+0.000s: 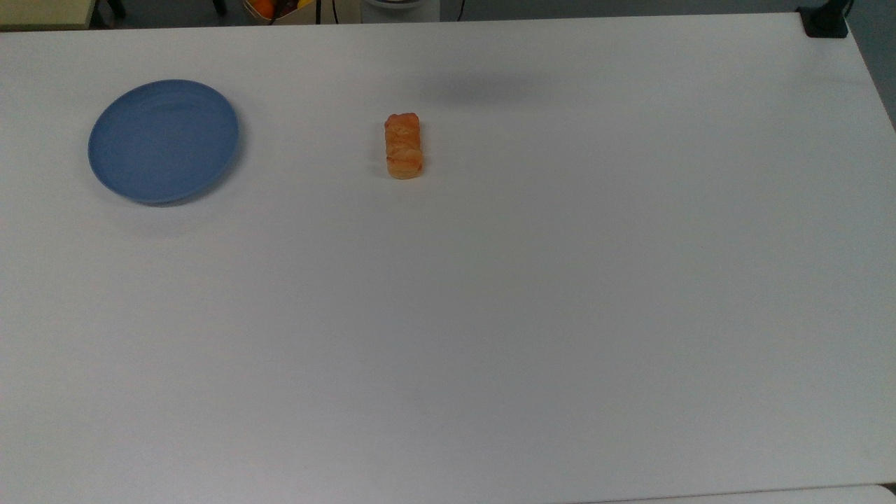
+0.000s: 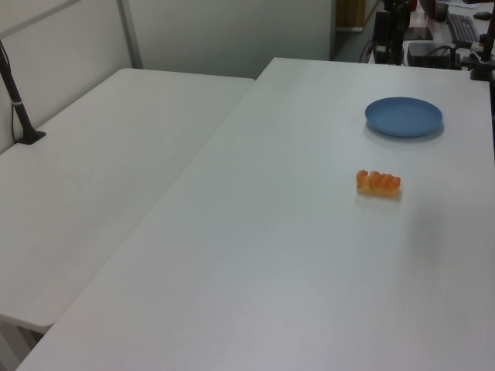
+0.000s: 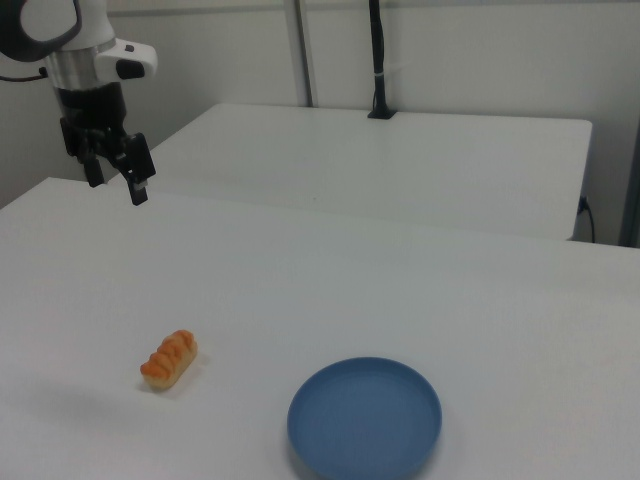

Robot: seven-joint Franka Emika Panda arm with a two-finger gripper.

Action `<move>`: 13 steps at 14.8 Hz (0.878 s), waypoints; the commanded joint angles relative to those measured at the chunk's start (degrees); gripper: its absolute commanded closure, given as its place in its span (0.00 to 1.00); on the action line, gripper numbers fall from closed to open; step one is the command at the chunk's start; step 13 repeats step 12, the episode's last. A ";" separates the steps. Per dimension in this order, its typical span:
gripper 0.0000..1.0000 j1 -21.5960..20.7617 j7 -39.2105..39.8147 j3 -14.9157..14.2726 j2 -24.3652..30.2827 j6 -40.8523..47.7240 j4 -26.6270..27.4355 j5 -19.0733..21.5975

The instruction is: Put the bread on the table

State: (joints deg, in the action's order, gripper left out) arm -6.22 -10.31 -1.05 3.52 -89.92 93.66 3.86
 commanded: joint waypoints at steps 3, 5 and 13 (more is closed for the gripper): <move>0.00 -0.46 6.76 -0.53 -0.61 -6.83 -0.32 -0.08; 0.00 -0.20 13.79 -0.53 -1.41 -9.65 -0.32 -0.78; 0.00 0.24 15.49 -1.68 -1.14 -9.22 0.03 -0.70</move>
